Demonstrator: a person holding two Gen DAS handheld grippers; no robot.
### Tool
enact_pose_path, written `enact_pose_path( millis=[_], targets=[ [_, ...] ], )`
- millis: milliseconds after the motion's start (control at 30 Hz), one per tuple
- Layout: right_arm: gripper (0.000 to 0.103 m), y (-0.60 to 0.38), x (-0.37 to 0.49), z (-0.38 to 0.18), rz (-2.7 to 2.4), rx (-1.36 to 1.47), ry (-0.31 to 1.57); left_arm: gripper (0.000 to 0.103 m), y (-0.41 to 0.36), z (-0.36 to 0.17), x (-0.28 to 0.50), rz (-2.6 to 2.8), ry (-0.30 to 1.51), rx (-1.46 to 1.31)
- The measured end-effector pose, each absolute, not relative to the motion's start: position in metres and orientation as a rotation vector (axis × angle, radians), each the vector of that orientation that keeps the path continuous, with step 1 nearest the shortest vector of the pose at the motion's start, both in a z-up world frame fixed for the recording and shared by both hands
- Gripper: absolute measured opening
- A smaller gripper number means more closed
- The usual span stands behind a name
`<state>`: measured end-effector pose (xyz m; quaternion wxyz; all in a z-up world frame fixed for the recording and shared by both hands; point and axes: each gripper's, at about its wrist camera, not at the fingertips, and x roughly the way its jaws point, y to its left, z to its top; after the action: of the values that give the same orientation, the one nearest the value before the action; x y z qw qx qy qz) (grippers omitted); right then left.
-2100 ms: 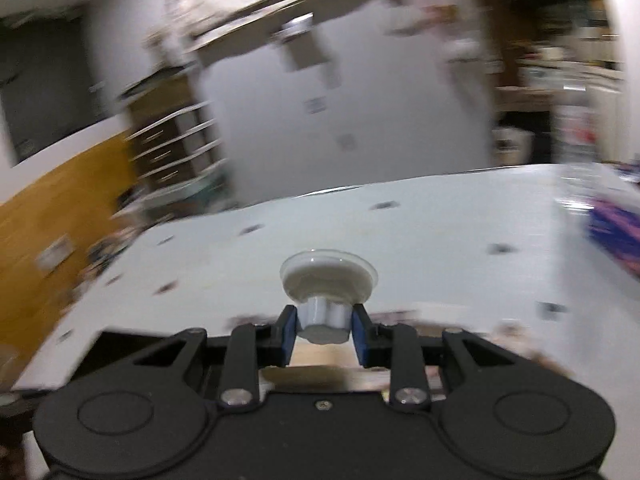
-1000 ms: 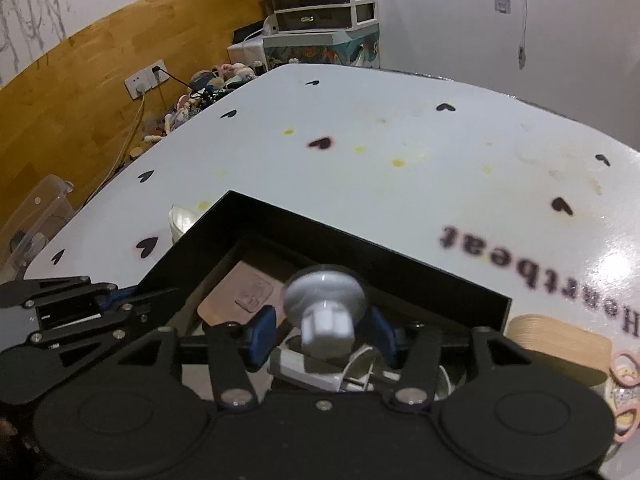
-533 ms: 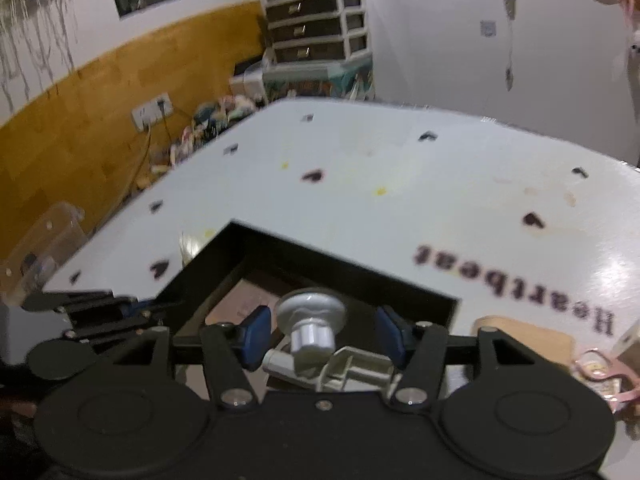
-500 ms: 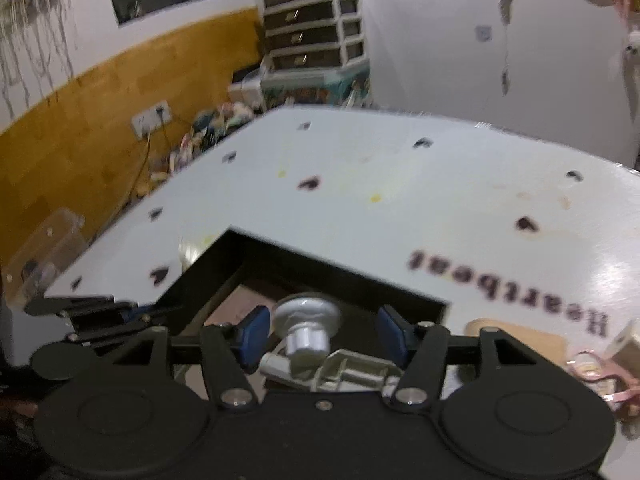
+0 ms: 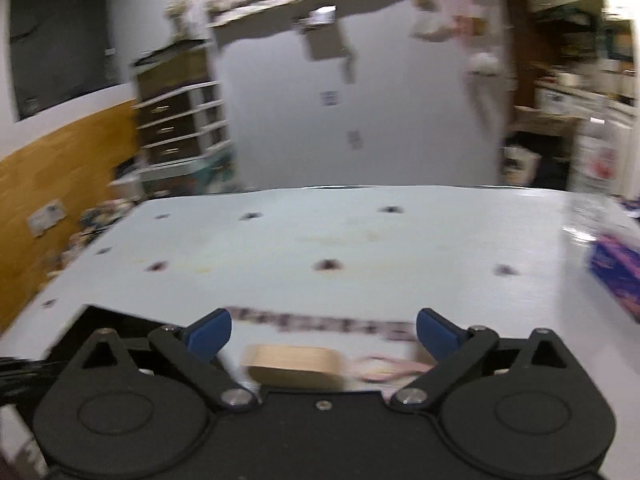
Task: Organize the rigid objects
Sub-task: 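Move the right tool to the wooden-handled brush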
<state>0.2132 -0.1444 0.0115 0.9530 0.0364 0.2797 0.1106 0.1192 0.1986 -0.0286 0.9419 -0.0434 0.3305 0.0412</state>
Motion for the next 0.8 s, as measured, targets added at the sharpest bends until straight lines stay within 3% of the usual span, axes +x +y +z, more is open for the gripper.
enact_pose_path(
  millis=[800],
  targets=[
    [0.098,-0.215,0.227,-0.065,0.009,-0.034,0.620,0.004,0.198,-0.033,0.123,0.088,0.690,-0.094]
  ],
)
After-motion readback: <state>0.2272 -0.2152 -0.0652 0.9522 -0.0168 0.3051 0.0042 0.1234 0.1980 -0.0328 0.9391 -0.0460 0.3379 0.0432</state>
